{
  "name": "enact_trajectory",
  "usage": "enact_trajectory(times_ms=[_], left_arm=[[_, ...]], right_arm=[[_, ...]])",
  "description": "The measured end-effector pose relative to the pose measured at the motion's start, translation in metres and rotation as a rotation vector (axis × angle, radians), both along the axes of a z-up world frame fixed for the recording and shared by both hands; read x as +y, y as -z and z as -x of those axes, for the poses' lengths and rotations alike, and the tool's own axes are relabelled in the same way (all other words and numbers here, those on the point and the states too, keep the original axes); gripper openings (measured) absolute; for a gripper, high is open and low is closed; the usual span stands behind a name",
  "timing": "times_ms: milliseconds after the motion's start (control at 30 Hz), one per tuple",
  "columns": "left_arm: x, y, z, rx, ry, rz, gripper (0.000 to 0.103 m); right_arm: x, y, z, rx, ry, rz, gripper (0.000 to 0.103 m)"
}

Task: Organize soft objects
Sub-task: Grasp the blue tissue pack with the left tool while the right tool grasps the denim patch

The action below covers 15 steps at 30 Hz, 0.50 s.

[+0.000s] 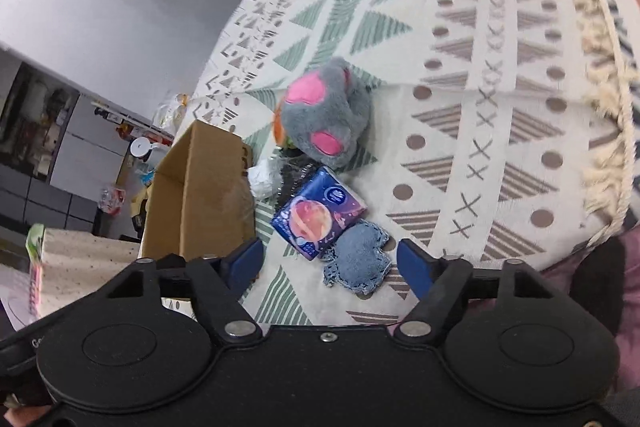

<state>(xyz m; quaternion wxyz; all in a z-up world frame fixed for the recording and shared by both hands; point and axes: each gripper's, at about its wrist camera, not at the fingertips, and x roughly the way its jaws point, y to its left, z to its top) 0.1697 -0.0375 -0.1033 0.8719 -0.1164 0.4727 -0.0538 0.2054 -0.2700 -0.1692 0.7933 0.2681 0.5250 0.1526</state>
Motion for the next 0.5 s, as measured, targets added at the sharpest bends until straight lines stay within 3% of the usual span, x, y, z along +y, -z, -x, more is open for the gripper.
enact_trajectory(times_ms=[133, 500], left_arm=[[-0.002, 0.008, -0.011, 0.006, -0.009, 0.0, 0.054], [-0.008, 0.048, -0.05, 0.097, -0.017, 0.008, 0.053]], right_arm=[[-0.001, 0.013, -0.007, 0.05, 0.012, -0.047, 0.063], [-0.001, 0.037, -0.026, 0.118, 0.033, -0.045, 0.061]])
